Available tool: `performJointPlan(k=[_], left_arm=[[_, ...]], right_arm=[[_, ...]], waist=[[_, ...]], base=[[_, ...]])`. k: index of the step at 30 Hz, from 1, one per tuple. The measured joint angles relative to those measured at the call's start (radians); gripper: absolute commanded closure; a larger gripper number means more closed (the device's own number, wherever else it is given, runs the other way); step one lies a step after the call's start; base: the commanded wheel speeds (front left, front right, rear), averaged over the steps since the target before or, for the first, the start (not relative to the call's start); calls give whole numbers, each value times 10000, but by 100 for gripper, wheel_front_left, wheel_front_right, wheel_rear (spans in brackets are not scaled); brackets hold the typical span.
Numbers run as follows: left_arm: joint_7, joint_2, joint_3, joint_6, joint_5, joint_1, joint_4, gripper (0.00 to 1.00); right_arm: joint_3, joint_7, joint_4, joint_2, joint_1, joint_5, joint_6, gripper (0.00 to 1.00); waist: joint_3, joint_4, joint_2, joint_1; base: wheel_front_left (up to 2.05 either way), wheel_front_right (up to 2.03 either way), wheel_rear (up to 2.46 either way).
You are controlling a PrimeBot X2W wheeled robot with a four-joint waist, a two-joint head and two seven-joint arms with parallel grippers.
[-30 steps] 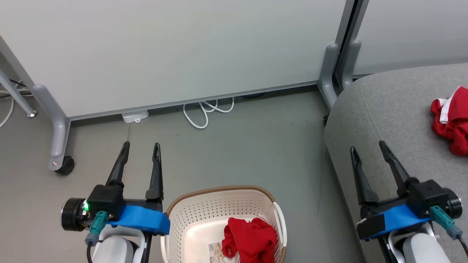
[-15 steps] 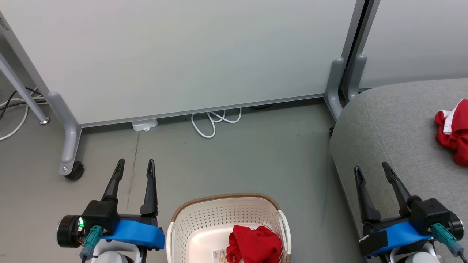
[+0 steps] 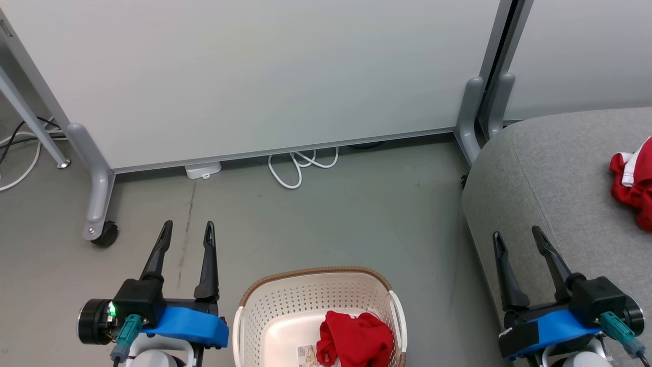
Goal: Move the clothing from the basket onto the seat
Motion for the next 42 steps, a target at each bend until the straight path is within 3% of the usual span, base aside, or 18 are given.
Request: performJointPlan(k=[7,16,29,42], left_arm=[[0,-6,-311,-115,98,-282,328,0],[0,-19,-1689,-222,159,-1572,1482,0],[-12,441,-4224,-261,-744,-4233,5033,0],[77,629,-6084,-263,-2130,-6322,8159,0]], right_arm=[[44,0,15,21,-50,19,0,0],[77,0,-98,33,-594,31,0,0],[407,0,-366,75,-2075,196,0,0],[688,0,-631,117,-3213,351,0,0]], waist=[[136,-94,1,0],[915,-495,1,1],[3091,-1527,1,2],[5347,-2348,0,3]], base=[[0,0,0],[0,0,0],[0,0,0],[0,0,0]])
